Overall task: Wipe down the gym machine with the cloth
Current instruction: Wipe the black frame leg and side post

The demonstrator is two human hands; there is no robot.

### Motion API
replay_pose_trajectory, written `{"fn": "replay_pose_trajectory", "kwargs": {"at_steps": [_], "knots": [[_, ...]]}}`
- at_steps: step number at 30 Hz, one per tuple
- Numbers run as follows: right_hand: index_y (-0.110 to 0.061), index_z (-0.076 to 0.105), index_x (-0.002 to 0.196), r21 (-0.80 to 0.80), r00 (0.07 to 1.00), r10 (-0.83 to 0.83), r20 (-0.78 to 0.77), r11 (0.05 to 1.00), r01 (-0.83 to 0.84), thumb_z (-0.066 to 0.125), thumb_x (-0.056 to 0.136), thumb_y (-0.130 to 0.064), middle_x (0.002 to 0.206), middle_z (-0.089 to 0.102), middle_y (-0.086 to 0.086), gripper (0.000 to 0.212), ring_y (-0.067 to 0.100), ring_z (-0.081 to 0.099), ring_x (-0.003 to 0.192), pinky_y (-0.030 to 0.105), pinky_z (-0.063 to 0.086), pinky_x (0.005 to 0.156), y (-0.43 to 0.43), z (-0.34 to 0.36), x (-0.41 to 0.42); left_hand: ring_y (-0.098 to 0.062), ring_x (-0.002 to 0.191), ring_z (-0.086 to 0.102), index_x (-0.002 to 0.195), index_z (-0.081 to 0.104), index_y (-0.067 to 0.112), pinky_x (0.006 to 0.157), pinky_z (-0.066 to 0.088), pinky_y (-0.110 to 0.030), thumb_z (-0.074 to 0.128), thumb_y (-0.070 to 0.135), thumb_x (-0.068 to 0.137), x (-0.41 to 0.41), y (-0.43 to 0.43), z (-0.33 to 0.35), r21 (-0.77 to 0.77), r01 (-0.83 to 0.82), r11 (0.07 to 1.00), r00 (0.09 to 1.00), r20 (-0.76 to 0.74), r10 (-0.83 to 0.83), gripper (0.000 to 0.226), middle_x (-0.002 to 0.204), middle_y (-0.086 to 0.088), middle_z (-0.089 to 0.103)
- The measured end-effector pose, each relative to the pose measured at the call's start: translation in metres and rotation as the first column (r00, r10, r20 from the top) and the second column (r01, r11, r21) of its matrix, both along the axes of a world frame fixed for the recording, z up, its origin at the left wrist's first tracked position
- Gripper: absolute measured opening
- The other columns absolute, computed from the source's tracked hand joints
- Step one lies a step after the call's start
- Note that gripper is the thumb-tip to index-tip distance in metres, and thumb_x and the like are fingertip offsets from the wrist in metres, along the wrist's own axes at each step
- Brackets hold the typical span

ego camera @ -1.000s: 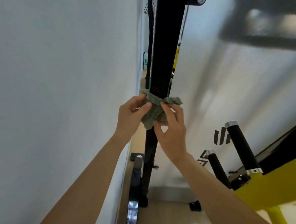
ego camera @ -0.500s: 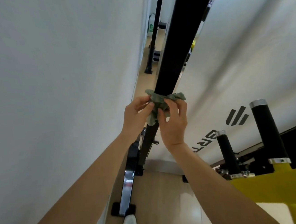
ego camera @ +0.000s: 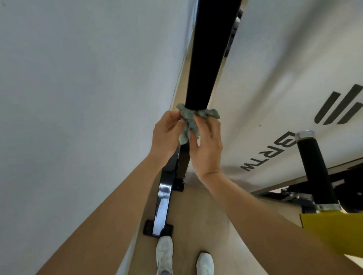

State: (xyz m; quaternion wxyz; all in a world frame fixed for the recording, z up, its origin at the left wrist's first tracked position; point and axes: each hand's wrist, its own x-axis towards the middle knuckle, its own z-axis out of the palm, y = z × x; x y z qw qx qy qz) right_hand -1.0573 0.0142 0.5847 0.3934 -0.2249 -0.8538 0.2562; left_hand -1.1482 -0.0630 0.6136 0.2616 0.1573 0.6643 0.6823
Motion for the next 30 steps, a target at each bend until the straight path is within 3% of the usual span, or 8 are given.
{"fn": "replay_pose_trajectory", "kwargs": {"at_steps": [4, 8, 12, 16, 20, 24, 26, 30], "knots": [[-0.006, 0.06, 0.133, -0.036, 0.997, 0.031, 0.075, 0.999, -0.029, 0.069, 0.088, 0.003, 0.133, 0.042, 0.004, 0.047, 0.028, 0.058, 0.118, 0.044, 0.057, 0.095, 0.0, -0.039, 0.008, -0.015, 0.086, 0.068, 0.094, 0.064, 0.022, 0.081, 0.054, -0.036, 0.059, 0.007, 0.096, 0.003, 0.002, -0.03, -0.07, -0.014, 0.997, 0.999, -0.049, 0.011, 0.016, 0.093, -0.001, 0.071], [-0.005, 0.059, 0.135, -0.045, 0.994, 0.055, 0.095, 0.998, -0.051, 0.068, 0.088, 0.006, 0.134, 0.041, 0.003, 0.05, 0.024, 0.057, 0.118, 0.038, 0.056, 0.097, -0.001, -0.067, 0.013, -0.011, 0.088, 0.07, 0.099, 0.064, 0.017, 0.079, 0.055, -0.026, 0.056, 0.006, 0.099, 0.005, 0.001, -0.062, -0.092, -0.016, 0.996, 0.998, -0.055, 0.011, 0.013, 0.096, -0.002, 0.072], [-0.004, 0.056, 0.139, -0.102, 0.992, 0.026, 0.121, 0.995, -0.013, 0.066, 0.089, 0.007, 0.138, 0.044, 0.008, 0.052, 0.025, 0.053, 0.127, 0.038, 0.05, 0.106, -0.01, -0.113, 0.016, -0.019, 0.091, 0.069, 0.1, 0.066, 0.018, 0.083, 0.056, -0.035, 0.052, 0.015, 0.101, 0.002, -0.002, -0.115, -0.136, -0.001, 0.991, 0.999, -0.038, -0.004, 0.014, 0.096, -0.004, 0.071], [-0.007, 0.047, 0.147, -0.189, 0.986, -0.019, 0.167, 0.981, 0.051, 0.065, 0.09, 0.006, 0.147, 0.039, 0.006, 0.061, 0.017, 0.041, 0.137, 0.019, 0.034, 0.116, -0.024, -0.159, 0.017, -0.005, 0.077, 0.063, 0.102, 0.067, 0.016, 0.074, 0.048, -0.025, 0.051, 0.011, 0.104, 0.003, -0.01, -0.176, -0.134, 0.052, 0.99, 0.998, 0.029, -0.049, 0.016, 0.088, 0.005, 0.067], [-0.008, 0.04, 0.15, -0.19, 0.99, -0.061, 0.127, 0.978, 0.085, 0.064, 0.091, 0.005, 0.151, 0.026, 0.0, 0.065, 0.017, 0.033, 0.144, 0.034, 0.04, 0.115, -0.033, -0.191, 0.004, -0.014, 0.104, 0.067, 0.118, 0.066, 0.01, 0.093, 0.054, -0.035, 0.051, 0.008, 0.105, 0.004, -0.016, -0.225, -0.082, 0.073, 0.994, 0.997, 0.022, -0.072, 0.02, 0.111, -0.003, 0.071], [-0.002, 0.043, 0.146, -0.187, 0.993, -0.095, 0.072, 0.977, 0.107, 0.067, 0.089, 0.007, 0.145, 0.036, 0.019, 0.063, -0.016, 0.023, 0.138, 0.006, 0.028, 0.11, -0.042, -0.218, -0.003, -0.023, 0.116, 0.066, 0.124, 0.065, 0.015, 0.102, 0.053, -0.046, 0.051, 0.008, 0.104, 0.006, -0.011, -0.247, 0.01, 0.018, 1.0, 0.999, 0.028, -0.018, 0.025, 0.121, -0.005, 0.07], [0.0, 0.047, 0.144, -0.226, 0.993, -0.092, 0.078, 0.968, 0.107, 0.068, 0.088, 0.006, 0.141, 0.044, 0.02, 0.059, -0.01, 0.036, 0.129, -0.001, 0.027, 0.103, -0.04, -0.232, -0.003, -0.022, 0.112, 0.067, 0.123, 0.067, 0.017, 0.098, 0.055, -0.041, 0.05, 0.008, 0.104, 0.005, -0.009, -0.254, 0.037, 0.019, 0.999, 1.0, 0.016, -0.02, 0.026, 0.117, -0.006, 0.071], [-0.005, 0.05, 0.141, -0.381, 0.996, -0.087, 0.011, 0.921, 0.085, 0.067, 0.09, 0.003, 0.141, 0.048, 0.007, 0.054, 0.015, 0.056, 0.124, 0.03, 0.051, 0.104, -0.035, -0.257, -0.003, -0.01, 0.102, 0.07, 0.12, 0.068, 0.016, 0.086, 0.055, -0.023, 0.051, 0.01, 0.104, -0.004, -0.007, -0.263, 0.075, 0.045, 0.996, 0.999, 0.021, -0.047, 0.024, 0.106, 0.0, 0.074]]}}
